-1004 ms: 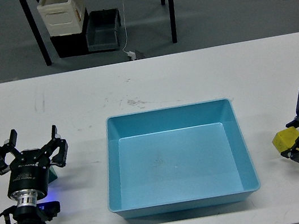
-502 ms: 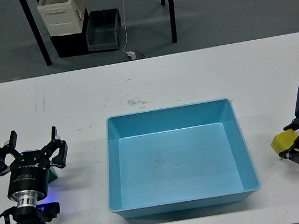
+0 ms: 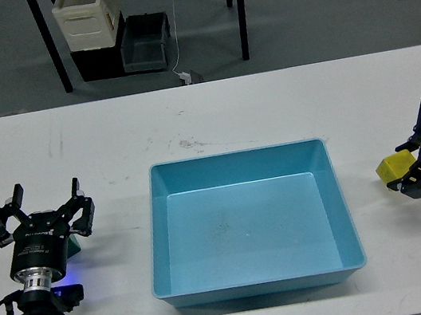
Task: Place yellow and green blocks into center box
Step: 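Lift the yellow cube and carry it over the blue tray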
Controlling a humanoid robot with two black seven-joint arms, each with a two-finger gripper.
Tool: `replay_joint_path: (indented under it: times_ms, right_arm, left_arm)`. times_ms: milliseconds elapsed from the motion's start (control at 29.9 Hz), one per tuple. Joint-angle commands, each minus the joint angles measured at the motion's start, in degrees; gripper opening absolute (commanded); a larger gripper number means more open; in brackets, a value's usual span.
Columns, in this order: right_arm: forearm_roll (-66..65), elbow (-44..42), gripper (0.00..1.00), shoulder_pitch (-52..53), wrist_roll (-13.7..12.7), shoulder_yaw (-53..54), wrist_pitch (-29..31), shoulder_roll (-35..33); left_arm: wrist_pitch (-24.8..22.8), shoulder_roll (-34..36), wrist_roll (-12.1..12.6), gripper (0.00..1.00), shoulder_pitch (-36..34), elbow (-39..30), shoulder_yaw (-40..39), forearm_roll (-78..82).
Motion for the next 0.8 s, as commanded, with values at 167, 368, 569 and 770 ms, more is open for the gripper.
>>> replay_joint_path:
  times_ms: [167,368,569,770]
  right_arm:
    - [2.75,2.04,0.31,10.86,0.00,3.01,0.72,1.46]
    - [5.83,4.24,0.31,17.01,0.00,2.40,6.52,9.01]
    - [7.76,5.30,0.33,17.81,0.00,1.96,9.57,15.61]
    - [8.21,5.74,0.34,18.08,0.00,-2.87,9.57,21.41]
  left_arm:
    - [0.00,0.00,0.00,1.00,-0.04,0.00,-0.21,0.00]
    - [0.00,0.00,0.00,1.00,-0.04,0.00,-0.65,0.00]
    - [0.00,0.00,0.00,1.00,-0.04,0.00,-0.92,0.00]
    - [0.00,0.00,0.00,1.00,-0.04,0.00,-1.53,-0.09]
